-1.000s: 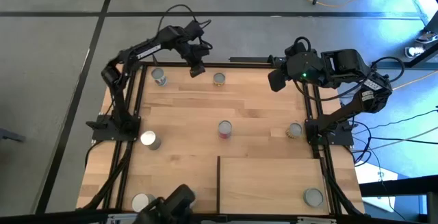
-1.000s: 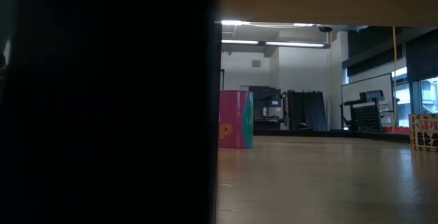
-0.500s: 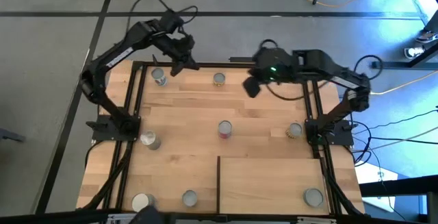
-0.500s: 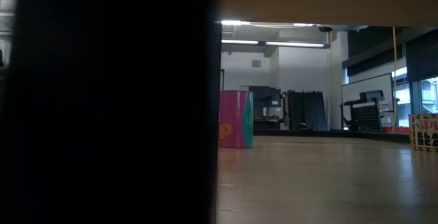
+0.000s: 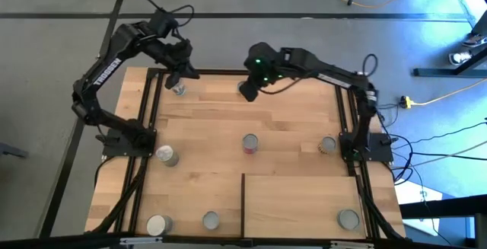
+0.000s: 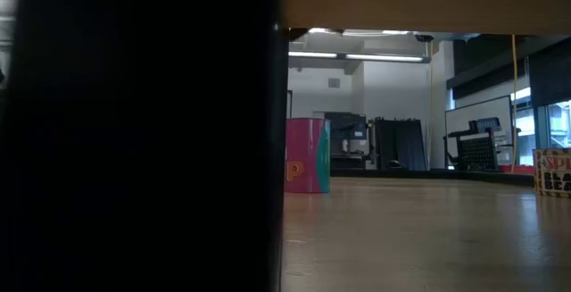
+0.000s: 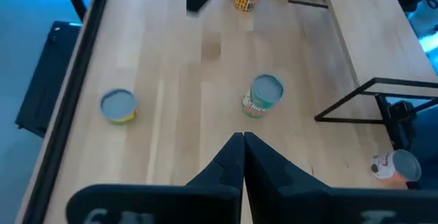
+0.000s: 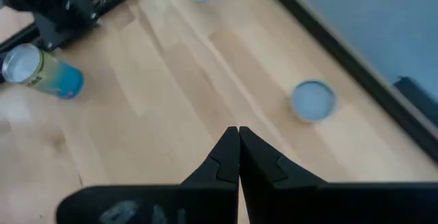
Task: Pick and place cans onto a shelf
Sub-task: Put the canned mushroom on the shelf
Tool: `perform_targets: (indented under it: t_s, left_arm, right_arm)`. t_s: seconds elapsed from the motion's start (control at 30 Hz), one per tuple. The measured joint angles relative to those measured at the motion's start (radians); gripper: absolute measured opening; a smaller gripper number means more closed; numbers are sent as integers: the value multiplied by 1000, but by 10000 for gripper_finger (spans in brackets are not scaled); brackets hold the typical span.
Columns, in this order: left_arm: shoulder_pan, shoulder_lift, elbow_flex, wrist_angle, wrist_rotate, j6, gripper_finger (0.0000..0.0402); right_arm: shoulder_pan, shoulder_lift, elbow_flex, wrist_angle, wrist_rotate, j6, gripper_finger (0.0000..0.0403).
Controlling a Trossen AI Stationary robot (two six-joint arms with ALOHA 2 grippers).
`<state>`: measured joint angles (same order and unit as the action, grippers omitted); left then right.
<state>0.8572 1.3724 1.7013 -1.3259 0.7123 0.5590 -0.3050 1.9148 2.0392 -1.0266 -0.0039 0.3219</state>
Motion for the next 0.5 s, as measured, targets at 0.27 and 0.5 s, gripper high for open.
perform_targets:
  t_s: [0.27,0.5]
  left_arm:
    - [116,-138,-241,68,113,-12,0]
    - [127,-260,-416,174,110,-86,0]
  right_arm:
    - [-36,115,0,35,-81,-44,5]
    - [-106,207,0,63,-109,4,5]
